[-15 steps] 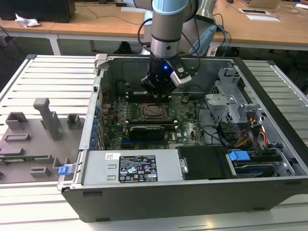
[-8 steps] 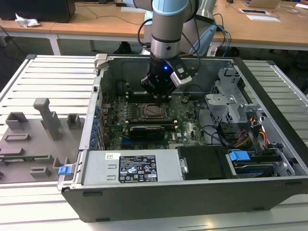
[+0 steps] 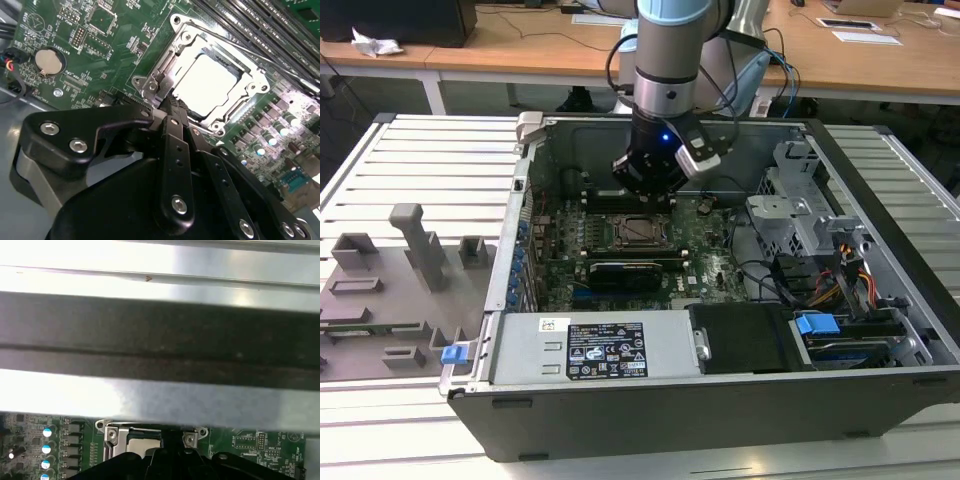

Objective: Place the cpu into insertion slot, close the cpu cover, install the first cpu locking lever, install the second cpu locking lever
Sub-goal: 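Install the second cpu locking lever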

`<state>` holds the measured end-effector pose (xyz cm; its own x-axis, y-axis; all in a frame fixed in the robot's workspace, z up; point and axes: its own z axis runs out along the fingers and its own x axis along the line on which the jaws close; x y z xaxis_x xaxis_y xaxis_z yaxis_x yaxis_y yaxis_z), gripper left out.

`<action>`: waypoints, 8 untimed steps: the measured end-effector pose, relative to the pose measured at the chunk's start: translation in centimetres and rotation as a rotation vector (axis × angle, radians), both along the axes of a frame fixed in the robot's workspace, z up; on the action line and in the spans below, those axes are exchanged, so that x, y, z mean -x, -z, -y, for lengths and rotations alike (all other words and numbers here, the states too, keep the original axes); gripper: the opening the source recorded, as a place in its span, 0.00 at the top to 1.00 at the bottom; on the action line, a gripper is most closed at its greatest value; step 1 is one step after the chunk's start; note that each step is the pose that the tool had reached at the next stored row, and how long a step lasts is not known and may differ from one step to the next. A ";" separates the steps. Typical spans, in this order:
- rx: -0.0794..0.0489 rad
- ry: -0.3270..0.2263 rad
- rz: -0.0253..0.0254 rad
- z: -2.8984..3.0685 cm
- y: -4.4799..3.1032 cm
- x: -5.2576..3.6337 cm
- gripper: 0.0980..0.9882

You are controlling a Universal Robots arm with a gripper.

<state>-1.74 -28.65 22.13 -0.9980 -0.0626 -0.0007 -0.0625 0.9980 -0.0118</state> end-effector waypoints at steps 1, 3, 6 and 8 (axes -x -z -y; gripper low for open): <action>0.000 0.000 0.0000 0.00 -0.18 0.00 0.99; 0.000 0.000 0.0000 0.01 -0.52 0.00 0.99; 0.000 0.000 0.0000 0.20 -0.52 0.00 0.99; 0.000 0.000 0.0001 0.45 -0.52 0.00 0.99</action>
